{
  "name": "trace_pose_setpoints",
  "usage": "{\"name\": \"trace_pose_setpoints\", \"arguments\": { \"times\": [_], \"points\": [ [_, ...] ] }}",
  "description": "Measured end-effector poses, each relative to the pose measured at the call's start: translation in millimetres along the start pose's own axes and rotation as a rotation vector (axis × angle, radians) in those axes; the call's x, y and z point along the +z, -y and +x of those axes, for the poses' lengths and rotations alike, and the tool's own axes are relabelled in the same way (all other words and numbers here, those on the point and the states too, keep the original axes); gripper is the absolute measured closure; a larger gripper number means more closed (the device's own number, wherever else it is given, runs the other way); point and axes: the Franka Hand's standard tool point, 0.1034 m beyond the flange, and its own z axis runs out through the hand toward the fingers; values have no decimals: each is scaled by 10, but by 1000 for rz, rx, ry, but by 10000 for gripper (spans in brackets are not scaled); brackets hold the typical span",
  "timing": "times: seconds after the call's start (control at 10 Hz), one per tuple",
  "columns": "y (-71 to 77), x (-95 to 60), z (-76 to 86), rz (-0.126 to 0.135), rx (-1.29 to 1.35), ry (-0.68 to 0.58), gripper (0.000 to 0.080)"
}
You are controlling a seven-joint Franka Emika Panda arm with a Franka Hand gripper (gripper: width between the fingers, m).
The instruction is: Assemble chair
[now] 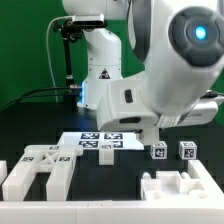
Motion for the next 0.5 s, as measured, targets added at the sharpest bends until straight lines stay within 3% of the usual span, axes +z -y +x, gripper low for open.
{"name": "trace_pose_setpoints", "arguments": {
  "times": [0.2,0.3,0.5],
  "points": [
    [14,-97,3,-5,2,-138,515],
    [71,-323,-2,-8,-5,-172,515],
    [91,-964,111,-11,-12,-333,515]
  ]
}}
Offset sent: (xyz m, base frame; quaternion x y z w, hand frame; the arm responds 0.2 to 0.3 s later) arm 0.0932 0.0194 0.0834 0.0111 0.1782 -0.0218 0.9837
